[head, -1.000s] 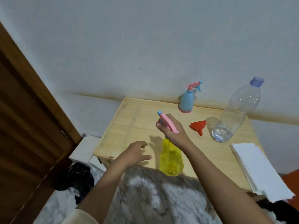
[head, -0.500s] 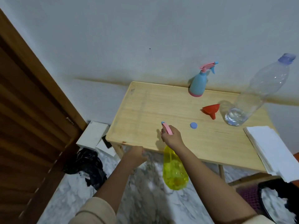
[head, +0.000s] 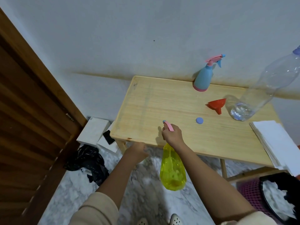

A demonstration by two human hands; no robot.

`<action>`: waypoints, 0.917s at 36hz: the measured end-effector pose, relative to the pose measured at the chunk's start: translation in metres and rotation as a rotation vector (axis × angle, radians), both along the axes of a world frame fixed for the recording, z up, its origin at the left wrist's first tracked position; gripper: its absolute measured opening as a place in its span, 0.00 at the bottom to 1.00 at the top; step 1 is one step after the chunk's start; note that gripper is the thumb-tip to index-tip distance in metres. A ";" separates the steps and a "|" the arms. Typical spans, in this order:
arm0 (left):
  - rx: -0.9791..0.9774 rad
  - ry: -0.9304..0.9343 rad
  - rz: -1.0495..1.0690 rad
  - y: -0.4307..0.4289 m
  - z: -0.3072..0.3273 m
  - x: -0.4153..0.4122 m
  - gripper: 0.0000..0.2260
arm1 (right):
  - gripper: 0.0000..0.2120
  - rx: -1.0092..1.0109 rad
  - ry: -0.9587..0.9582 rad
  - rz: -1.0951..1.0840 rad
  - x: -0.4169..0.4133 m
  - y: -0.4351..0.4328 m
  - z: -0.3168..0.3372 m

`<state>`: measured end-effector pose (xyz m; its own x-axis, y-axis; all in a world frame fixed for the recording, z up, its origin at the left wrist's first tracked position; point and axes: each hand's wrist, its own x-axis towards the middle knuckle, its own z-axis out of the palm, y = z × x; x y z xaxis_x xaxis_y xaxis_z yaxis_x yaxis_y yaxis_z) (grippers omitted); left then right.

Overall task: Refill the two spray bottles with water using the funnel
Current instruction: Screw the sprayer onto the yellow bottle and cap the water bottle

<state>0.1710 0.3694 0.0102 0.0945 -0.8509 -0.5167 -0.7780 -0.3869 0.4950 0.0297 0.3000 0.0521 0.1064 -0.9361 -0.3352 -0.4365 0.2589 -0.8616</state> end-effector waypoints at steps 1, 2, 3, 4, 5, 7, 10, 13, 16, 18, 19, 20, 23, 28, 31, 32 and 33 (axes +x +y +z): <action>-0.001 0.003 -0.003 0.000 0.000 0.001 0.09 | 0.08 0.007 0.002 0.001 0.002 0.000 0.001; -0.002 0.005 -0.004 0.000 -0.001 0.002 0.11 | 0.10 0.014 -0.004 0.001 0.004 0.000 0.002; -0.001 0.006 -0.004 0.000 -0.001 0.004 0.13 | 0.13 0.018 -0.020 -0.005 0.006 0.000 0.002; -0.002 0.007 -0.003 0.000 -0.002 0.005 0.14 | 0.17 0.026 -0.035 -0.019 0.007 0.000 0.003; -0.004 0.006 -0.003 0.000 -0.003 0.006 0.15 | 0.19 0.031 -0.045 -0.028 0.008 0.000 0.003; -0.010 0.007 0.000 0.001 -0.004 0.008 0.15 | 0.17 0.028 -0.049 -0.034 0.011 0.002 0.004; -0.029 0.021 0.014 0.002 -0.005 0.011 0.14 | 0.15 0.042 -0.035 -0.034 0.013 0.003 0.003; -0.034 0.056 0.012 0.005 -0.005 0.014 0.14 | 0.11 0.068 0.000 -0.014 0.015 0.003 0.003; -0.037 0.061 0.032 0.006 -0.003 0.016 0.14 | 0.13 0.045 0.003 -0.015 0.019 0.004 0.007; -0.026 0.066 0.037 0.007 -0.003 0.018 0.14 | 0.10 0.034 0.020 0.000 0.021 0.006 0.007; -0.019 0.071 0.040 0.007 -0.002 0.018 0.13 | 0.08 0.040 0.020 -0.003 0.021 0.006 0.006; -0.015 0.070 0.038 0.007 -0.001 0.019 0.13 | 0.06 0.045 0.023 -0.009 0.022 0.007 0.006; -0.013 0.059 0.027 0.007 0.001 0.021 0.14 | 0.03 0.050 0.010 -0.021 0.023 0.009 0.003; -0.035 0.076 0.027 -0.001 0.013 0.022 0.11 | 0.10 -0.023 -0.002 -0.014 0.025 0.012 0.004; -0.046 0.115 -0.006 -0.008 0.025 0.022 0.04 | 0.03 -0.096 0.005 -0.012 0.026 0.010 0.014; -0.049 0.145 -0.016 -0.010 0.031 0.021 0.07 | 0.03 -0.129 -0.011 -0.030 0.025 0.008 0.020; -0.060 0.183 -0.034 -0.012 0.038 0.021 0.10 | 0.04 -0.168 -0.025 -0.051 0.025 0.005 0.025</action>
